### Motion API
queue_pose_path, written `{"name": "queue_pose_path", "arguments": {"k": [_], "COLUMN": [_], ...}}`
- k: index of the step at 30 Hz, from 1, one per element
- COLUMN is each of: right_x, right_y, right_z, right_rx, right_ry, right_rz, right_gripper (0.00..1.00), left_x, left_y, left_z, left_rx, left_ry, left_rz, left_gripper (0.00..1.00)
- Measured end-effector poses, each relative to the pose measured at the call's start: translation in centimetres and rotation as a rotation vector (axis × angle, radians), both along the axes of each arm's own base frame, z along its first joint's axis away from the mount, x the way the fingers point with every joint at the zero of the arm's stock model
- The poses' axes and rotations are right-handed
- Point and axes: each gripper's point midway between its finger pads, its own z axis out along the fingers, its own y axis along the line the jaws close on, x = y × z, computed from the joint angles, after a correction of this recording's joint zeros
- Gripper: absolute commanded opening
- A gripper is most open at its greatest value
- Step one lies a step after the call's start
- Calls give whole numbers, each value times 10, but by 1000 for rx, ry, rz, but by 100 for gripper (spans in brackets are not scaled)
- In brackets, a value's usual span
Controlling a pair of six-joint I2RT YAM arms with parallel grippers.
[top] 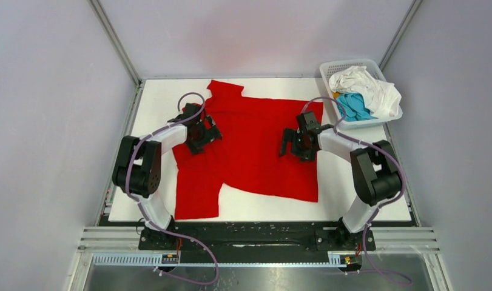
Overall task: Fold and stack the t-shirts
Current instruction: Flatten out the tshirt
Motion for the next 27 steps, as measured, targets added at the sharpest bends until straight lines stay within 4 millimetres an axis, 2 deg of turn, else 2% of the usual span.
{"name": "queue_pose_path", "arguments": {"k": [6, 15, 18, 20, 22, 24, 27], "right_x": [45, 129, 148, 152, 150, 134, 100], "right_y": [2, -11, -20, -26, -32, -38, -48], "right_z": [1, 4, 9, 17, 26, 39, 65], "right_rx": [34, 34, 13, 7, -6, -13, -18], "right_ry": [-7, -56, -77, -93, -108, -124, -167], "right_rz": [-57, -124, -132, -132, -138, -140, -151], "right_gripper": [100, 99, 100, 99, 100, 100, 100], "left_x": [23, 69, 82, 85, 78, 56, 10], "left_y": [-13, -24, -25, -23, -20, -11, 6], "left_z": [3, 7, 10, 13, 22, 35, 63], "left_rx": [-51, -60, -54, -52, -48, -36, -9], "left_ry": [-21, -44, -40, -49, -59, -72, -108], "left_rz": [-1, 14, 17, 15, 12, 15, 34], "left_gripper": [99, 99, 99, 99, 99, 99, 99]}}
